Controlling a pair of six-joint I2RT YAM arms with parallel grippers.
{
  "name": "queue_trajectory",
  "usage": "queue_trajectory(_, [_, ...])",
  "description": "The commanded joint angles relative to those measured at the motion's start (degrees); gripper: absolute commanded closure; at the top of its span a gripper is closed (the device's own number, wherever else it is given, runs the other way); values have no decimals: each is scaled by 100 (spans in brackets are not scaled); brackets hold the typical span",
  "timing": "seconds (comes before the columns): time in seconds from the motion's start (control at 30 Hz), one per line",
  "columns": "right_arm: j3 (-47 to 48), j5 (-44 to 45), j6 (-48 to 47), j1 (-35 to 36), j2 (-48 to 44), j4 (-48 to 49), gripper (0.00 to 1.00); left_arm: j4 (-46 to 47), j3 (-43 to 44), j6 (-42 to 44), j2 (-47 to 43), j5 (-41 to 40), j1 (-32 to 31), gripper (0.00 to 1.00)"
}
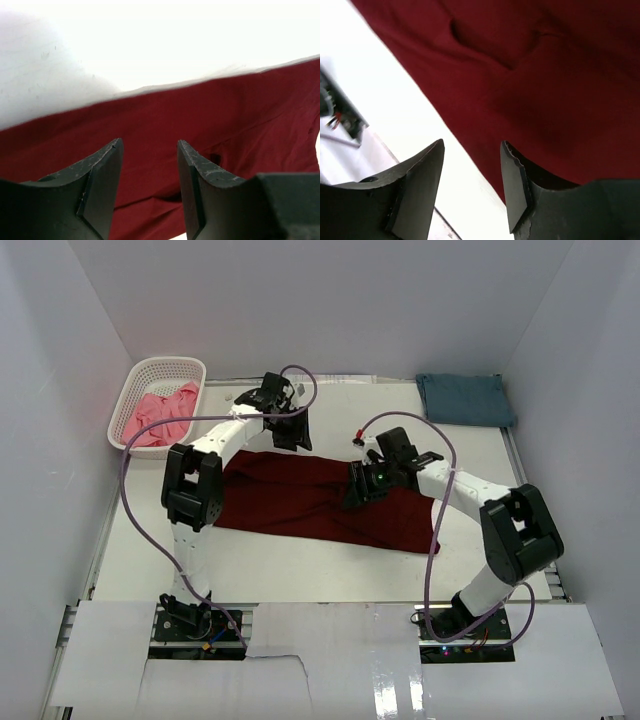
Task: Fold and stack the t-shirts
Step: Fold the other side of the tshirt into a rectangle, then rotate the tshirt 90 degrees
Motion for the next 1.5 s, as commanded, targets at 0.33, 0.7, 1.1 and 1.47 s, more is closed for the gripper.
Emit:
queue_trajectory(0.33, [-187,3095,173,-75,-444,-1205,67,-1018,-113,427,-83,-1242,-72,42])
queue_trajectory(0.7, [-346,3306,156,-128,-154,-1222,92,-965,-360,498,56,-1751,227,44])
queue_trajectory(1.1, [435,3473,41,-540,1076,-1196,92,-886,-1027,357,48,-1963,227,44])
queue_trajectory(1.47, [2368,3245,-240,-1261,2368,-1600,92,-456,-2600,6,-1006,-1893,122,43])
